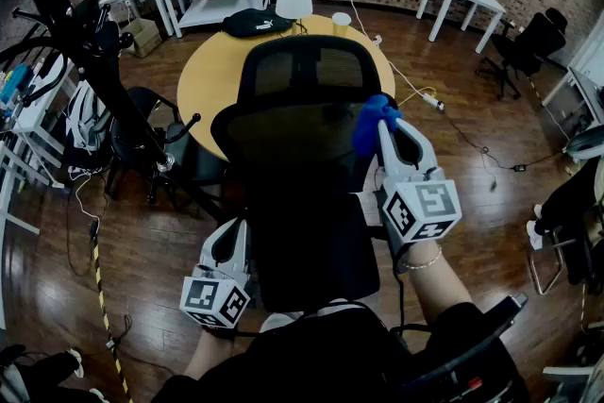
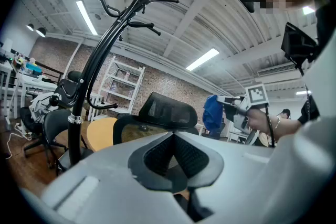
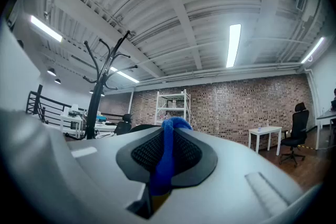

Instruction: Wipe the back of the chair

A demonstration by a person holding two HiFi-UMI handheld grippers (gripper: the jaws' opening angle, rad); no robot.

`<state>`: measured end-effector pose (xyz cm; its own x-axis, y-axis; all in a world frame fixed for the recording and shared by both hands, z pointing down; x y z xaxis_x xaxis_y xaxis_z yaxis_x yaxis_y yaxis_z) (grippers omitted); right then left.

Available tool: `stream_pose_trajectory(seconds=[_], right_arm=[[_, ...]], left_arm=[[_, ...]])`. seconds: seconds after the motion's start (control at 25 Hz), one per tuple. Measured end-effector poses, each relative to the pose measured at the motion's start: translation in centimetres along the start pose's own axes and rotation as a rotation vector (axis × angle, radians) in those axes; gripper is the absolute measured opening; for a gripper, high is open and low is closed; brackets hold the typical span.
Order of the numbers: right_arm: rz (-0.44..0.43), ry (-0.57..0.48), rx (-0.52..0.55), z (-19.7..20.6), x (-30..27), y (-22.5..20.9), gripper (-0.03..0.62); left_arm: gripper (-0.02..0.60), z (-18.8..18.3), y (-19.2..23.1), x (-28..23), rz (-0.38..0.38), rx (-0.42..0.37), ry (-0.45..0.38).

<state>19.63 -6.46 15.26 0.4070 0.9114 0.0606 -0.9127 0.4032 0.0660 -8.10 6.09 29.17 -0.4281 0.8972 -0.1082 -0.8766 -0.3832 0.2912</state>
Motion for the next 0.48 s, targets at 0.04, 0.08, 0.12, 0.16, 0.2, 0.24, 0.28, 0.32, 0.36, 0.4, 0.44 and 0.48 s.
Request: stream_pose_trajectory(seconds=[0.04,0.08,0.12,0.16,0.2,0.24,0.28,0.32,0.36,0.4,0.44,0.48], right_arm=[[0.001,-0.007,0.01,-0.7,-1.1,-0.2,0.034],[0.003,-0.014,0.019,-1.3,-2.1,-0.4,0.034],[0.007,-0.018,0.027,-1.8,-3.2,-0.6,0.034],[0.011,-0.019,0.038,-2.2,-4.2,-0.9,0.034],[0.016,-0.015,0.051,-2.6,-5.1,-1.3,0.034],[0.018,-0.007,0.067,-2.8,-6.1,-1.7,0.034],[0.017,0.003,0.082,-3.0,-7.0,-2.2,0.034],[0.015,0.015,0.095,-3.2,-8.0,-2.7,0.034],[0.012,0.026,0.107,-3.2,-9.0,-3.1,0.034],[0.012,0.039,0.116,-3.0,-9.9,-3.5,0.034],[0.017,0.052,0.121,-2.7,-10.7,-3.9,0.034],[0.027,0.067,0.12,-2.3,-11.4,-4.4,0.034]], left_arm=[[0.008,-0.3,0.2,-0.1,-0.002,-0.018,0.004],[0.008,-0.7,0.4,-0.2,-0.004,-0.036,0.005],[0.008,-1.1,0.6,-0.3,-0.01,-0.05,0.002],[0.008,-1.6,0.7,-0.4,-0.019,-0.058,-0.007],[0.008,-2.1,0.7,-0.5,-0.034,-0.062,-0.022],[0.008,-2.5,0.6,-0.6,-0.052,-0.066,-0.037],[0.008,-2.7,0.5,-0.8,-0.07,-0.074,-0.046],[0.008,-2.9,0.4,-1.0,-0.09,-0.083,-0.046],[0.008,-3.0,0.5,-1.3,-0.112,-0.09,-0.035],[0.008,-3.1,0.7,-1.5,-0.14,-0.088,-0.018],[0.008,-3.1,1.1,-1.7,-0.172,-0.081,-0.004],[0.008,-3.2,1.4,-1.9,-0.203,-0.075,0.004]])
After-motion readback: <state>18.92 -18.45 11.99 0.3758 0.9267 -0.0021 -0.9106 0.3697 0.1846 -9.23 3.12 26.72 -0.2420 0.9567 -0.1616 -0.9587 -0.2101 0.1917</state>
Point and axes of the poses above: the fingertips, and each gripper's own axes: x backward along the fingers, y to its left, z out of its underside, the point moved 4 cm from there along x, backward along the fingers, and after that the axes turned 2 degrees about y, right-handed, at the moved point
